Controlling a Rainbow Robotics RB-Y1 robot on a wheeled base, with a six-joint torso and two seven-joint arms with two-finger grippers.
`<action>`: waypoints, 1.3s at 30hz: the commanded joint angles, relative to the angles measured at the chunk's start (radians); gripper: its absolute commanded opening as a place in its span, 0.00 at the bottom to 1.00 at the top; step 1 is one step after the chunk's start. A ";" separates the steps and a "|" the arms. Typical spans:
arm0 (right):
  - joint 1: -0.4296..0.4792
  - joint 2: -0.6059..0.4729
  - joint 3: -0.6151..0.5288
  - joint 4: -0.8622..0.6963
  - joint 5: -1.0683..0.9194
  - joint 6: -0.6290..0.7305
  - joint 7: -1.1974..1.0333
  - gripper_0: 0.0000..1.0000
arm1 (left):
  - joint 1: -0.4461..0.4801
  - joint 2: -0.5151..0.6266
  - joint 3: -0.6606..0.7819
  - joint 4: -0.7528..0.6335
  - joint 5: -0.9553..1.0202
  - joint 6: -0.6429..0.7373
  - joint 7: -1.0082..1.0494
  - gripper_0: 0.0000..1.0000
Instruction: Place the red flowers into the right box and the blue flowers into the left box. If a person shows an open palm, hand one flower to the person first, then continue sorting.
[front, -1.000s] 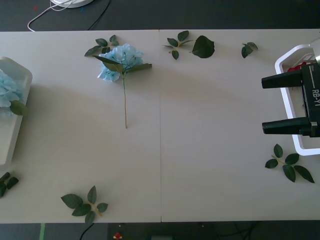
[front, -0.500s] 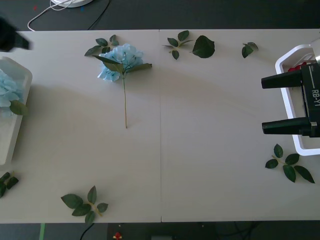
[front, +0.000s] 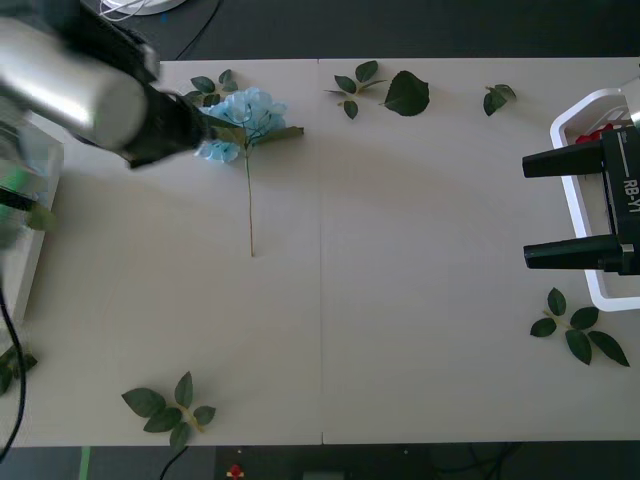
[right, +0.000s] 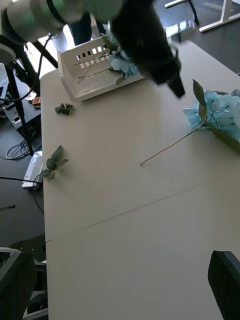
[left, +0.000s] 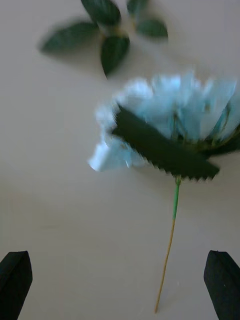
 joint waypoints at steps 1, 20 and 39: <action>0.010 0.016 0.004 -0.022 -0.013 0.001 0.027 1.00 | -0.041 -0.026 -0.082 0.083 0.027 -0.071 -0.011 1.00; 0.010 0.016 0.004 -0.022 -0.013 0.001 0.027 1.00 | -0.302 -0.141 -0.329 0.568 0.199 -0.303 -0.012 1.00; 0.010 0.016 0.004 -0.022 -0.013 0.001 0.027 1.00 | -0.313 -0.170 -0.427 0.637 0.198 -0.364 -0.012 0.00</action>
